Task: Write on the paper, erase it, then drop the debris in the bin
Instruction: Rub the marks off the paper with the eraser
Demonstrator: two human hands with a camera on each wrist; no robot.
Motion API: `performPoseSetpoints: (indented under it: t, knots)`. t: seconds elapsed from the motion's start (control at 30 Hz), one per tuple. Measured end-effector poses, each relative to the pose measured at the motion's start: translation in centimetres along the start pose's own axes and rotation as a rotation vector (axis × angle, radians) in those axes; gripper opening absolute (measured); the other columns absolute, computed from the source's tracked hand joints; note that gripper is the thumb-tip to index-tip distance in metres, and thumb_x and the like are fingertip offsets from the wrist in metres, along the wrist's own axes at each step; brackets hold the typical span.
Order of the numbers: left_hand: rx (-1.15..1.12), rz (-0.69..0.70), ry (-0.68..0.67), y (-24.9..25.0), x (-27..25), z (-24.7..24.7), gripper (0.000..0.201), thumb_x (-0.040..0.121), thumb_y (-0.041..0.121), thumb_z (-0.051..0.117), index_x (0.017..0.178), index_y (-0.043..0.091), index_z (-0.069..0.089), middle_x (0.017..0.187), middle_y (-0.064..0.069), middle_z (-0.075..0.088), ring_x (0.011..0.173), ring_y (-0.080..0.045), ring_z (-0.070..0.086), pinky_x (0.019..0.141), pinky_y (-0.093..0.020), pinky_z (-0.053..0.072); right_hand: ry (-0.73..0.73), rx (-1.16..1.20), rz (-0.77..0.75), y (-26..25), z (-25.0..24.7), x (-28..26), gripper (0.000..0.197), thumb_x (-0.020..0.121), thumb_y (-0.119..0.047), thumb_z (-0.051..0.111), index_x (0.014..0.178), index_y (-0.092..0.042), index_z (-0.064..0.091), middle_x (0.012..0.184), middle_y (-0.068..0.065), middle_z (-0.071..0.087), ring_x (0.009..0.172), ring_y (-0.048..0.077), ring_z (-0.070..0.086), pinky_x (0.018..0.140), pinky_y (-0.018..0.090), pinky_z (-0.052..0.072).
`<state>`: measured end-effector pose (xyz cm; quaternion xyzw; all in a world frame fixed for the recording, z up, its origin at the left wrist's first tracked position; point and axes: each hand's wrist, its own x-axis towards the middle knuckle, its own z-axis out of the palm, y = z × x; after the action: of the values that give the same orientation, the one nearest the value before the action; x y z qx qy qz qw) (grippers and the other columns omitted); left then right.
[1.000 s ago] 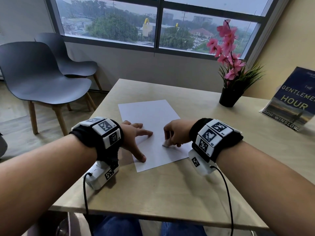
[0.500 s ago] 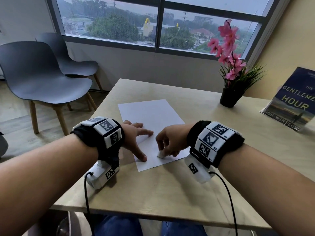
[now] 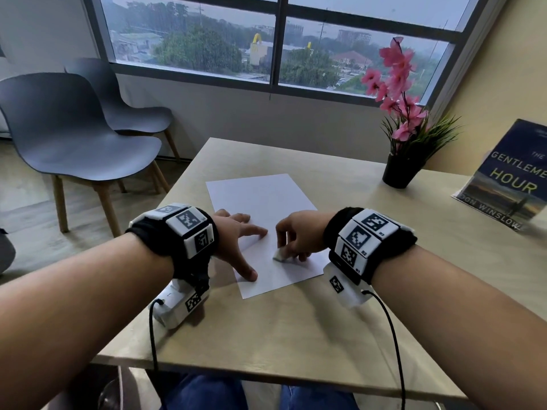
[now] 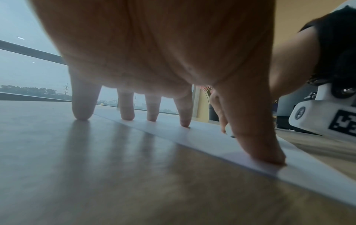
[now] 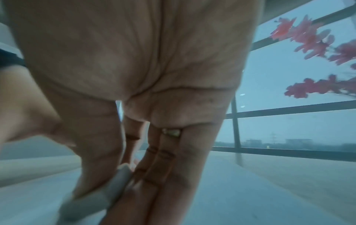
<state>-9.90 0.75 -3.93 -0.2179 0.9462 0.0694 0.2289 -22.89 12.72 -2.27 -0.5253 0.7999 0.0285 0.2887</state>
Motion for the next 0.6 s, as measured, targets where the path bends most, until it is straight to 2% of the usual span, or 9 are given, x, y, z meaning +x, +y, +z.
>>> performPoseSetpoints:
  t: [0.13, 0.3, 0.47, 0.53, 0.6]
  knots:
    - [0.018, -0.002, 0.015, 0.3, -0.2, 0.0, 0.102, 0.062, 0.074, 0.066, 0.144, 0.054, 0.008, 0.159, 0.009, 0.003, 0.145, -0.027, 0.006, 0.117, -0.048, 0.02, 0.024, -0.007, 0.06, 0.8, -0.3, 0.2, 0.022, 0.084, -0.039, 0.069, 0.089, -0.02, 0.059, 0.097, 0.011, 0.074, 0.071, 0.018, 0.066, 0.082, 0.034, 0.056]
    - [0.034, -0.011, -0.004, 0.6, -0.2, -0.2, 0.106, 0.059, 0.076, 0.066, 0.145, 0.052, 0.008, 0.159, 0.008, 0.004, 0.145, -0.027, 0.006, 0.117, -0.05, 0.018, -0.061, -0.03, -0.003, 0.5, -0.1, -0.6, 0.022, 0.082, -0.041, 0.071, 0.09, -0.022, 0.062, 0.095, 0.004, 0.074, 0.072, 0.013, 0.068, 0.081, 0.031, 0.055]
    - [0.048, -0.012, 0.001, 0.7, -0.2, -0.1, 0.107, 0.06, 0.076, 0.066, 0.146, 0.05, 0.007, 0.159, 0.008, 0.004, 0.145, -0.027, 0.007, 0.118, -0.049, 0.018, 0.059, -0.046, 0.046, 0.4, -0.4, 0.6, 0.02, 0.085, -0.039, 0.068, 0.087, -0.023, 0.057, 0.097, 0.008, 0.074, 0.071, 0.016, 0.066, 0.083, 0.033, 0.056]
    - [0.043, -0.022, 0.009, 0.7, -0.2, -0.1, 0.111, 0.059, 0.075, 0.067, 0.148, 0.044, 0.007, 0.16, 0.008, 0.004, 0.146, -0.026, 0.007, 0.119, -0.048, 0.017, 0.036, -0.033, 0.03, 0.1, -0.1, 0.3, 0.021, 0.084, -0.039, 0.069, 0.086, -0.022, 0.058, 0.095, 0.008, 0.074, 0.068, 0.015, 0.066, 0.083, 0.033, 0.056]
    - [0.034, -0.03, 0.013, 0.7, -0.1, 0.0, 0.115, 0.059, 0.074, 0.068, 0.15, 0.038, 0.007, 0.16, 0.008, 0.004, 0.146, -0.025, 0.006, 0.119, -0.047, 0.016, -0.034, -0.005, -0.027, -0.2, 0.3, -0.5, 0.02, 0.083, -0.039, 0.07, 0.087, -0.021, 0.06, 0.094, 0.006, 0.074, 0.064, 0.011, 0.066, 0.077, 0.029, 0.057]
